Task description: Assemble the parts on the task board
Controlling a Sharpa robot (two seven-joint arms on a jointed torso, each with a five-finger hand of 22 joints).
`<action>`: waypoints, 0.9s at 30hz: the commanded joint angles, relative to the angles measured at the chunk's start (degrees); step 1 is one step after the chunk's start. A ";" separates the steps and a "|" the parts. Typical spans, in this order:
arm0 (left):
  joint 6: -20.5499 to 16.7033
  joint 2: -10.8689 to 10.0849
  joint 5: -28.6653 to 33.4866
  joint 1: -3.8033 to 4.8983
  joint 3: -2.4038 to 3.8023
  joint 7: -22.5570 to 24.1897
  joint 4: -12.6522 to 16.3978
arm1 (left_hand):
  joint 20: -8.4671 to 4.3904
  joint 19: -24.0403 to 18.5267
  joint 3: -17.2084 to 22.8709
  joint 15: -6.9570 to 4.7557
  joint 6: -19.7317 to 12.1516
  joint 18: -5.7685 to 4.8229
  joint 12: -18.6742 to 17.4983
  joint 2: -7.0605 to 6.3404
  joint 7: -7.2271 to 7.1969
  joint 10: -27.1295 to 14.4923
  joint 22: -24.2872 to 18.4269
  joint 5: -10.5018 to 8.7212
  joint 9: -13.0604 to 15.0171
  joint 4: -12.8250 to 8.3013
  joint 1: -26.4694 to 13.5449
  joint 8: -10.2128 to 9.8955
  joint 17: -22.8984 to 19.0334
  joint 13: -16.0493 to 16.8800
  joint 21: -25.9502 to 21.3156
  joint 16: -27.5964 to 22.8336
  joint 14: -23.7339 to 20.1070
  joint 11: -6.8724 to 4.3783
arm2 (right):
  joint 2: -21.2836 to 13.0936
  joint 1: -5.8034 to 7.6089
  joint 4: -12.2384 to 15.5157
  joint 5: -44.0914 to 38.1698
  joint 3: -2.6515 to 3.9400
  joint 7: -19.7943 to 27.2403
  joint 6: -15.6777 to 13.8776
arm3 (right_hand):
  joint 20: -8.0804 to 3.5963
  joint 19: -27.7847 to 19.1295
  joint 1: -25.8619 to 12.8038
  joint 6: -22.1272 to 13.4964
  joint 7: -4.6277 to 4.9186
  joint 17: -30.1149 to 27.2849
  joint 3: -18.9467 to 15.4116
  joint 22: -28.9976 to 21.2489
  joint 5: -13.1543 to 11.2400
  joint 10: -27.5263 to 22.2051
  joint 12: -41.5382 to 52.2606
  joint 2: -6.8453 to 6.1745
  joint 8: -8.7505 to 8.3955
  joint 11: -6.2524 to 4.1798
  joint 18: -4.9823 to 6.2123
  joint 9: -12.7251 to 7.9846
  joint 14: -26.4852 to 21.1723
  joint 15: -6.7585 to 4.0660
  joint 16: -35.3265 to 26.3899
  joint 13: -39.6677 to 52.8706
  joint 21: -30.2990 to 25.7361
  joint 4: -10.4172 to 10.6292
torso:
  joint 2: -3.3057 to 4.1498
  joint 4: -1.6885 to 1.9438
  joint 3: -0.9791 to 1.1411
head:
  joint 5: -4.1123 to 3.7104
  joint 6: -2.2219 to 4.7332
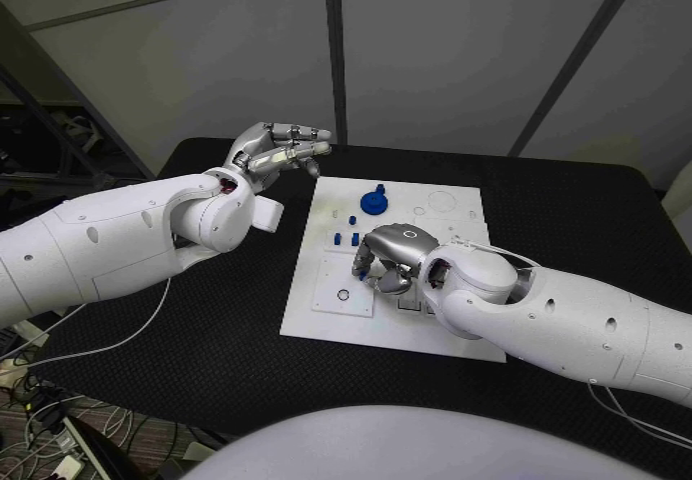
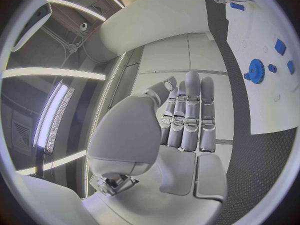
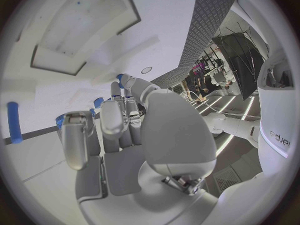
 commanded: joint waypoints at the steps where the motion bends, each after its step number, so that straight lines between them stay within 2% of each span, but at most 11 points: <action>1: 0.53 0.01 0.19 0.10 0.08 0.11 0.03 | -0.01 -0.34 -0.10 0.35 -0.44 -0.69 -0.32 0.20 0.14 -0.28 -0.06 0.13 -0.06 -0.21 -0.29 -0.21 -0.06 -0.01 -0.37 -0.37 0.02 0.12 | -0.06 -0.02 0.10 -0.68 -0.12 -0.36 1.59 | 0.19 5.59 -0.76 -0.36 -0.10 -0.10 -0.34 14.33 -0.34 -0.44 0.21 -0.04 -0.33 -0.09 -0.16 -0.08 0.53 0.29 -0.04 -0.02 -0.35 -0.12 | -0.04 -0.01 0.03 | 0.05 -0.03; 7: 0.52 -0.01 0.19 0.10 0.08 0.07 -0.01 | 0.01 -0.35 -0.13 0.37 -0.50 -0.68 -0.33 0.17 0.17 -0.33 -0.09 0.09 -0.08 -0.28 -0.29 -0.24 -0.11 0.00 -0.43 -0.46 0.02 0.14 | -0.21 -0.02 0.08 -0.94 -0.14 -0.41 0.98 | 0.37 4.94 -1.63 -1.44 0.13 -1.20 -0.36 13.43 -0.35 -1.82 0.05 -0.58 -0.51 0.23 0.15 -0.35 0.25 0.57 -0.68 -0.50 -1.35 -0.18 | -0.02 -0.02 0.04 | 0.07 0.01; 10: 0.51 -0.01 0.19 0.10 0.08 0.06 -0.07 | 0.01 -0.35 -0.13 0.37 -0.50 -0.68 -0.33 0.17 0.17 -0.33 -0.09 0.09 -0.08 -0.28 -0.29 -0.24 -0.11 0.00 -0.43 -0.46 0.02 0.14 | -0.27 -0.02 0.01 -0.96 -0.14 -0.04 0.16 | 1.06 3.07 -2.99 -5.23 1.39 -3.29 -0.25 10.86 -0.55 -6.51 0.06 -2.15 -0.56 1.55 1.00 -1.51 -0.36 1.69 -2.05 -1.96 -4.24 -0.29 | -0.04 -0.01 0.04 | 0.07 0.05; 12: 0.51 0.00 0.19 0.10 0.08 0.06 -0.10 | 0.01 -0.35 -0.13 0.37 -0.50 -0.68 -0.33 0.17 0.17 -0.33 -0.09 0.09 -0.08 -0.28 -0.29 -0.24 -0.11 0.00 -0.43 -0.46 0.02 0.14 | -0.27 -0.02 0.00 -0.90 -0.15 0.22 -0.03 | 1.60 2.00 -3.44 -6.67 1.98 -4.10 -0.62 9.33 -0.75 -9.64 0.06 -3.04 -0.50 2.32 1.49 -2.14 -0.58 2.11 -2.53 -2.91 -5.98 -0.50 | -0.03 -0.01 0.05 | 0.06 0.09; 14: 0.51 0.02 0.19 0.10 0.08 0.06 -0.14 | 0.01 -0.35 -0.13 0.37 -0.50 -0.68 -0.33 0.17 0.17 -0.33 -0.09 0.09 -0.08 -0.28 -0.29 -0.24 -0.11 0.00 -0.43 -0.46 0.02 0.14 | -0.28 -0.02 0.00 -0.65 -0.15 0.60 0.10 | 1.95 1.70 -3.75 -7.12 2.20 -4.44 -1.40 8.83 -0.94 -10.96 0.16 -3.51 -0.42 2.58 1.66 -2.55 -0.65 2.29 -2.66 -3.40 -6.58 -0.55 | -0.01 0.01 0.07 | 0.04 0.07; 22: 0.49 0.01 0.19 0.10 0.08 0.04 -0.25 | 0.01 -0.35 -0.13 0.37 -0.50 -0.68 -0.33 0.17 0.17 -0.33 -0.09 0.09 -0.08 -0.28 -0.29 -0.24 -0.11 0.00 -0.43 -0.46 0.02 0.14 | -0.35 -0.02 0.22 -0.28 -0.15 1.29 -0.05 | 2.18 1.65 -4.03 -7.18 2.27 -4.82 -2.76 8.64 -1.10 -11.61 0.29 -3.75 -0.33 2.68 1.72 -3.00 -0.69 2.39 -2.74 -3.76 -6.83 -0.36 | 0.00 -0.02 0.03 | 0.03 0.10; 27: 0.48 0.00 0.19 0.10 0.08 0.03 -0.34 | 0.03 -0.36 -0.16 0.38 -0.53 -0.68 -0.34 0.14 0.18 -0.37 -0.11 0.03 -0.10 -0.34 -0.30 -0.25 -0.14 0.00 -0.46 -0.52 0.02 0.16 | -0.94 -0.03 0.75 -0.09 -0.15 2.00 -2.68 | 2.21 1.63 -4.09 -7.17 2.27 -4.72 -3.06 8.59 -1.14 -11.65 0.33 -3.71 -0.32 2.68 1.74 -3.10 -0.66 2.40 -2.63 -3.81 -6.90 -0.27 | 0.03 0.01 0.05 | -0.02 0.18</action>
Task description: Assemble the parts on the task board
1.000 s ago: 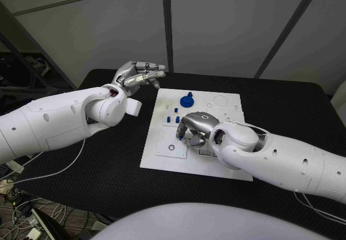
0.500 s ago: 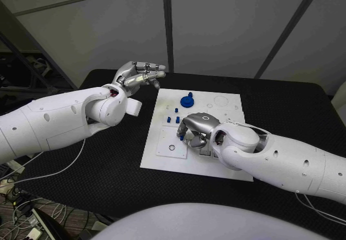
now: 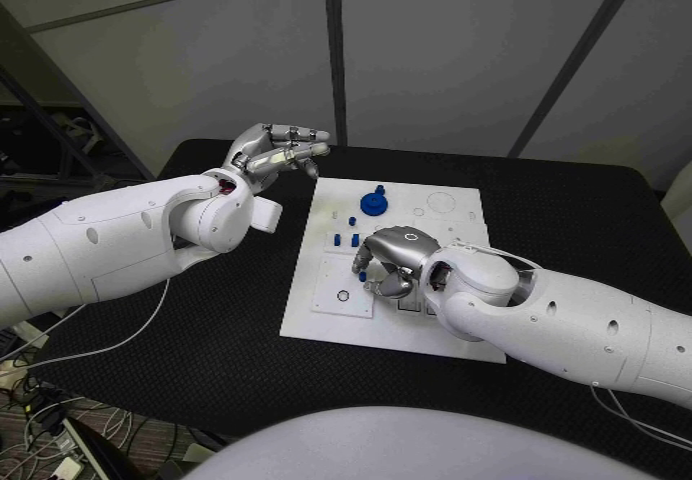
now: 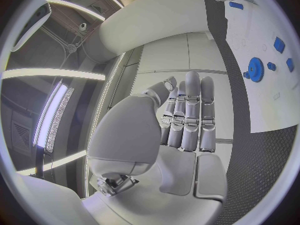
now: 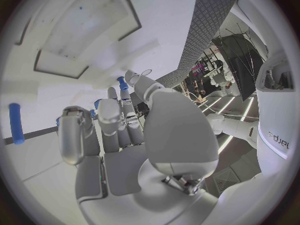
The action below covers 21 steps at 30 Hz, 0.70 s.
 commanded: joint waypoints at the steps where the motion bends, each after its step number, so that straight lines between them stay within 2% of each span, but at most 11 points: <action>1: 0.48 0.01 0.18 0.10 0.08 0.17 -0.02 | 0.03 -0.36 -0.16 0.38 -0.32 -0.68 -0.34 0.14 -0.03 -0.37 -0.08 0.03 -0.05 -0.34 -0.30 -0.26 -0.09 0.00 -0.24 -0.17 0.02 0.16 | -0.84 0.08 0.86 0.31 0.01 1.63 -3.43 | 0.26 1.54 -0.17 -0.34 0.07 0.06 -0.51 8.58 -0.27 -0.39 0.14 -0.23 0.04 0.02 0.83 -0.12 0.07 0.23 -0.24 -0.11 -0.38 0.01 | 0.04 0.03 0.03 | -0.02 0.08; 5: 0.48 -0.11 0.18 0.10 0.08 0.14 -0.09 | 0.03 -0.36 -0.16 0.38 -0.32 -0.68 -0.34 0.14 -0.03 -0.37 -0.08 0.03 -0.05 -0.34 -0.30 -0.26 -0.09 0.00 -0.24 -0.17 0.02 0.16 | -3.25 0.08 2.78 1.35 0.04 2.46 -6.77 | 0.23 1.50 -0.09 -0.03 -0.10 -0.27 -1.09 8.42 -0.14 0.55 0.57 0.06 0.12 -0.18 0.88 -0.37 0.05 0.12 -0.32 -0.08 -0.59 0.23 | -0.04 -0.03 0.03 | -0.25 0.27; 9: 0.45 -0.26 0.18 0.10 0.08 0.12 -0.22 | 0.03 -0.36 -0.16 0.38 -0.32 -0.68 -0.34 0.14 -0.03 -0.37 -0.08 0.03 -0.05 -0.34 -0.30 -0.26 -0.09 0.00 -0.24 -0.17 0.02 0.16 | -6.83 0.13 5.67 3.85 0.21 3.18 -10.46 | 0.18 1.37 -0.11 -0.26 -0.11 -0.64 -1.42 8.16 -0.04 1.08 0.72 0.00 -0.01 -0.24 0.96 -0.61 -0.01 0.07 -0.49 -0.08 -0.90 0.35 | -0.11 -0.20 0.05 | -0.87 0.88; 10: 0.45 -0.28 0.18 0.09 0.08 0.11 -0.27 | 0.03 -0.36 -0.16 0.38 -0.32 -0.68 -0.34 0.14 -0.03 -0.37 -0.08 0.03 -0.05 -0.34 -0.30 -0.26 -0.09 0.00 -0.24 -0.17 0.02 0.16 | -7.36 0.15 6.05 4.22 0.41 3.22 -10.84 | 0.17 1.38 -0.12 -0.42 -0.16 -0.68 -1.53 8.17 -0.02 1.10 0.69 -0.05 -0.05 -0.26 0.96 -0.70 -0.02 0.05 -0.50 -0.11 -0.90 0.38 | -0.10 -0.17 0.06 | -1.04 1.01; 11: 0.45 -0.29 0.18 0.09 0.08 0.10 -0.32 | 0.03 -0.36 -0.16 0.38 -0.32 -0.68 -0.34 0.14 -0.03 -0.37 -0.08 0.03 -0.05 -0.34 -0.30 -0.26 -0.09 0.00 -0.24 -0.17 0.02 0.16 | -8.13 0.18 6.56 4.77 0.95 3.19 -11.24 | 0.15 1.39 -0.13 -0.64 -0.23 -0.75 -1.71 8.15 -0.01 1.10 0.64 -0.12 -0.10 -0.29 0.96 -0.82 -0.03 0.03 -0.52 -0.16 -0.92 0.43 | -0.14 -0.25 0.08 | -1.32 1.19; 12: 0.46 -0.31 0.18 0.09 0.07 0.09 -0.42 | 0.03 -0.36 -0.16 0.38 -0.32 -0.68 -0.34 0.14 -0.03 -0.37 -0.08 0.03 -0.05 -0.34 -0.30 -0.26 -0.09 0.00 -0.24 -0.17 0.02 0.16 | -9.34 0.32 7.21 5.70 1.78 2.88 -11.34 | 0.12 1.34 -0.13 -0.90 -0.38 -0.82 -1.96 8.04 -0.02 1.04 0.55 -0.20 -0.12 -0.35 0.99 -0.97 -0.04 -0.01 -0.53 -0.22 -1.06 0.51 | -0.15 -0.26 0.08 | -1.54 1.33; 15: 0.49 -0.29 0.18 0.09 0.07 0.08 -0.60 | 0.03 -0.36 -0.16 0.38 -0.32 -0.68 -0.34 0.14 -0.03 -0.37 -0.08 0.03 -0.05 -0.34 -0.30 -0.26 -0.09 0.00 -0.24 -0.17 0.02 0.16 | -11.26 1.14 7.56 6.39 2.97 1.71 -10.20 | 0.07 1.35 0.04 -1.19 -0.65 -0.91 -2.58 7.98 -0.09 0.59 0.29 -0.32 -0.07 -0.38 1.00 -1.24 -0.02 -0.05 -0.51 -0.43 -1.14 0.67 | -0.11 -0.19 0.08 | -2.60 2.11; 17: 0.51 -0.26 0.19 0.09 0.07 0.06 -0.66 | 0.03 -0.36 -0.16 0.38 -0.32 -0.68 -0.34 0.14 -0.03 -0.37 -0.08 0.03 -0.05 -0.34 -0.30 -0.26 -0.09 0.00 -0.24 -0.17 0.02 0.16 | -12.50 1.95 7.38 5.52 3.67 0.11 -7.71 | 0.08 1.20 0.20 -1.34 -1.05 -1.27 -3.63 7.69 -0.43 -0.46 0.04 -0.50 0.01 -0.27 1.08 -1.50 -0.07 0.04 -0.65 -0.75 -1.50 0.95 | -0.11 -0.16 0.05 | -3.01 2.30; 19: 0.55 -0.19 0.19 0.09 0.07 0.03 -0.67 | 0.04 -0.36 -0.18 0.38 -0.33 -0.68 -0.34 0.12 -0.03 -0.38 -0.10 -0.05 -0.06 -0.41 -0.26 -0.26 -0.11 0.01 -0.28 -0.23 0.03 0.16 | -13.88 2.75 7.22 3.07 4.13 -1.78 -4.42 | 0.18 0.90 0.68 -1.01 -1.39 -1.51 -5.31 7.14 -0.71 -1.74 0.08 -0.65 0.14 -0.08 1.24 -1.68 -0.10 0.20 -0.70 -1.10 -2.17 1.47 | -0.05 0.01 -0.03 | -4.12 2.71; 21: 0.62 -0.15 0.19 0.09 0.07 0.02 -0.63 | 0.04 -0.36 -0.18 0.38 -0.33 -0.68 -0.34 0.12 -0.03 -0.38 -0.10 -0.05 -0.06 -0.41 -0.26 -0.26 -0.11 0.01 -0.28 -0.23 0.03 0.16 | -14.81 3.13 7.18 1.80 4.32 -2.90 -2.46 | 0.34 0.82 1.20 -0.99 -2.31 -1.56 -7.42 6.89 -0.89 -2.67 0.18 -0.94 0.08 0.16 1.31 -1.92 -0.07 0.36 -0.58 -1.32 -2.50 2.41 | -0.04 0.08 -0.06 | -4.60 3.00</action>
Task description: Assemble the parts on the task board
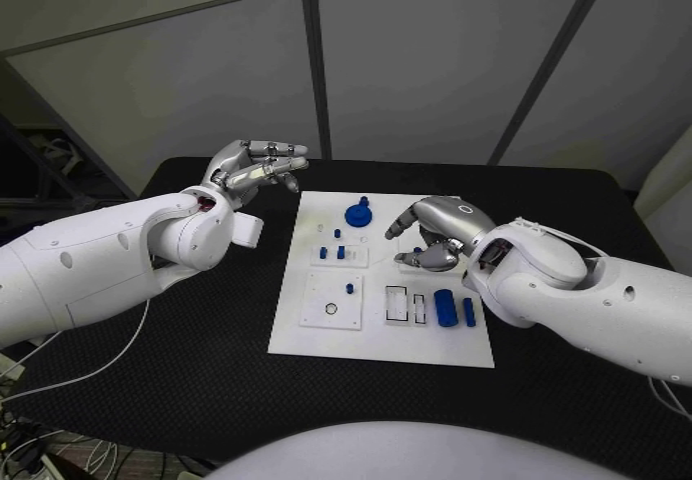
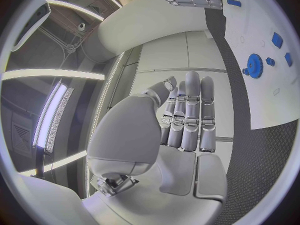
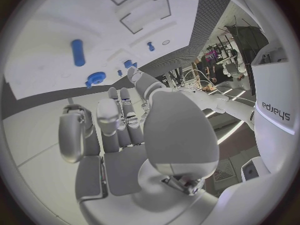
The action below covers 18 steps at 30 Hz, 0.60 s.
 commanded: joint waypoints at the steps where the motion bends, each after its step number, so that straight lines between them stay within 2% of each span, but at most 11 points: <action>1: 0.66 0.09 0.18 0.09 0.07 0.14 0.10 | 0.04 -0.36 -0.02 0.38 -0.34 -0.67 -0.34 0.12 -0.02 -0.38 -0.05 -0.05 -0.07 -0.25 -0.26 -0.26 -0.05 0.01 -0.28 -0.23 0.03 0.16 | -1.22 0.48 -0.05 -2.83 0.14 -4.08 5.70 | 0.55 0.83 1.29 -0.16 -1.06 -0.21 -2.80 6.83 -0.51 -1.33 -0.18 -0.37 0.06 0.33 0.39 -0.39 -0.07 0.36 -0.05 -0.32 -0.34 1.37 | 0.13 0.23 -0.12 | -1.16 0.67; 6: 0.71 0.15 0.19 0.09 0.07 0.13 0.02 | 0.04 -0.36 -0.02 0.38 -0.34 -0.67 -0.34 0.12 -0.02 -0.38 -0.05 -0.05 -0.07 -0.25 -0.26 -0.26 -0.05 0.01 -0.28 -0.23 0.03 0.16 | -2.17 0.87 -0.31 -4.10 0.34 -5.15 8.47 | 0.70 0.83 3.00 -1.34 -1.80 -0.70 -5.31 6.70 -0.81 -2.27 -0.09 -0.50 -0.03 0.53 0.45 -1.05 -0.13 0.74 -0.08 -0.55 -0.56 3.31 | 0.18 -0.10 0.05 | -0.90 0.72; 11: 0.84 0.32 0.19 0.09 0.07 0.10 -0.02 | 0.04 -0.36 -0.02 0.38 -0.34 -0.67 -0.34 0.12 -0.02 -0.38 -0.05 -0.05 -0.07 -0.25 -0.26 -0.26 -0.05 0.01 -0.28 -0.23 0.03 0.16 | -1.72 1.00 -0.86 -3.96 0.39 -4.98 10.53 | 0.74 0.90 3.72 -1.70 -1.97 -0.75 -5.84 6.76 -0.99 -2.06 0.12 -0.39 -0.02 0.49 0.43 -1.30 -0.10 0.75 0.02 -0.52 -0.53 4.12 | 0.14 0.23 -0.08 | -0.95 0.60; 15: 0.89 0.26 0.18 0.09 0.07 0.05 -0.06 | 0.04 -0.36 -0.02 0.38 -0.34 -0.67 -0.34 0.12 -0.02 -0.38 -0.05 -0.05 -0.07 -0.25 -0.26 -0.26 -0.05 0.01 -0.28 -0.23 0.03 0.16 | -0.86 1.02 -1.32 -3.78 0.38 -4.71 12.02 | 0.71 1.00 4.21 -1.64 -1.81 -0.64 -5.88 6.88 -1.06 -1.41 0.41 0.00 0.05 0.35 0.39 -1.42 -0.05 0.68 0.20 -0.44 -0.40 4.68 | 0.15 0.26 -0.06 | -0.78 0.41; 18: 0.85 0.19 0.18 0.09 0.07 0.03 -0.12 | 0.04 -0.36 -0.02 0.38 -0.34 -0.67 -0.34 0.12 -0.02 -0.38 -0.05 -0.05 -0.07 -0.25 -0.26 -0.26 -0.05 0.01 -0.28 -0.23 0.03 0.16 | 0.01 1.02 -2.08 -3.66 0.37 -4.56 12.33 | 0.66 1.05 4.49 -1.52 -1.59 -0.68 -5.78 6.95 -1.07 -0.98 0.57 0.33 0.10 0.26 0.38 -1.49 -0.03 0.61 0.25 -0.40 -0.35 4.99 | 0.18 0.14 -0.07 | -0.65 0.36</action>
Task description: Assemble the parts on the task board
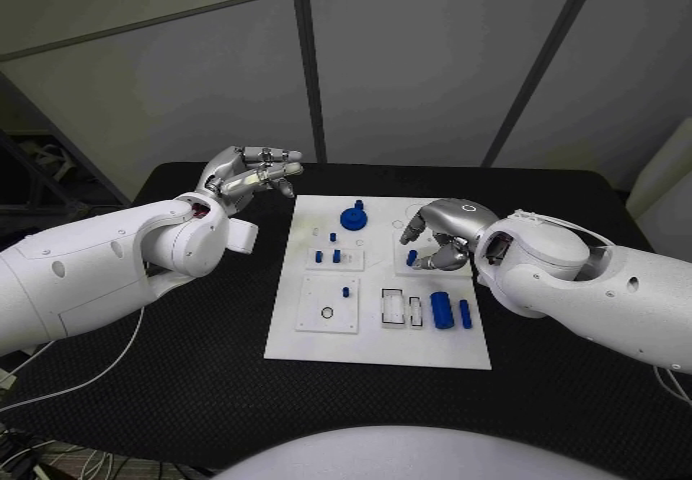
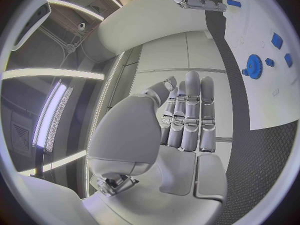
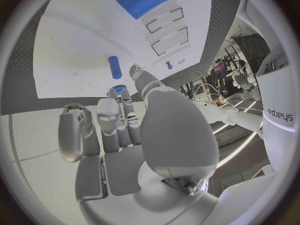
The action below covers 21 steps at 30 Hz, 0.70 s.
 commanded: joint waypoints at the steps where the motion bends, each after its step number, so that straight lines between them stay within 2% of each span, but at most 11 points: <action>1: 0.68 -0.04 0.17 0.10 0.07 0.12 -0.06 | 0.04 -0.36 -0.02 0.38 -0.34 -0.68 -0.34 0.12 -0.02 -0.38 -0.06 -0.05 -0.07 -0.25 -0.26 -0.26 -0.06 0.01 -0.28 -0.23 0.03 0.16 | 0.81 0.12 -0.82 -0.63 0.03 -0.16 2.88 | 0.22 1.06 0.69 -0.24 0.39 0.03 0.14 6.97 -0.22 0.75 0.33 0.34 0.12 0.03 0.37 -0.12 0.07 0.06 0.26 0.09 -0.06 0.52 | 0.02 -0.06 -0.01 | 0.17 -0.07; 7: 0.74 0.02 0.17 0.10 0.07 0.09 -0.07 | 0.04 -0.36 -0.02 0.38 -0.34 -0.68 -0.34 0.12 -0.02 -0.38 -0.06 -0.05 -0.07 -0.25 -0.26 -0.26 -0.06 0.01 -0.28 -0.23 0.03 0.16 | 2.15 0.12 -2.51 -0.58 0.01 0.00 3.64 | -0.10 1.45 1.57 0.52 1.21 0.41 1.32 7.53 -0.27 3.34 1.16 1.69 0.24 -0.51 0.21 -0.27 0.24 -0.31 0.77 0.28 0.55 0.91 | -0.02 0.02 -0.04 | 0.25 -0.17; 11: 0.73 0.00 0.17 0.10 0.07 0.05 -0.10 | 0.04 -0.36 -0.02 0.38 -0.34 -0.68 -0.34 0.12 -0.02 -0.38 -0.06 -0.05 -0.07 -0.25 -0.26 -0.26 -0.06 0.01 -0.28 -0.23 0.03 0.16 | 2.72 0.11 -3.22 -0.56 -0.01 -0.30 5.24 | -0.62 1.78 1.83 2.47 2.14 0.72 3.53 8.07 -0.27 7.05 1.87 2.84 0.65 -1.30 0.05 -0.16 0.40 -0.95 1.20 0.34 1.14 1.12 | 0.05 -0.02 0.05 | 0.40 -0.33; 21: 0.79 0.05 0.17 0.10 0.07 -0.01 -0.14 | 0.04 -0.36 -0.02 0.38 -0.34 -0.68 -0.34 0.12 -0.02 -0.38 -0.06 -0.05 -0.07 -0.25 -0.26 -0.26 -0.06 0.01 -0.28 -0.23 0.03 0.16 | 3.37 0.10 -4.35 -0.95 -0.10 -0.97 6.01 | -0.91 1.91 1.66 4.22 2.38 0.73 6.15 8.30 -0.22 8.61 0.80 2.55 0.71 -1.41 -0.02 -0.13 0.41 -1.03 1.44 -0.16 1.34 0.99 | -0.03 -0.07 0.03 | 0.43 -0.51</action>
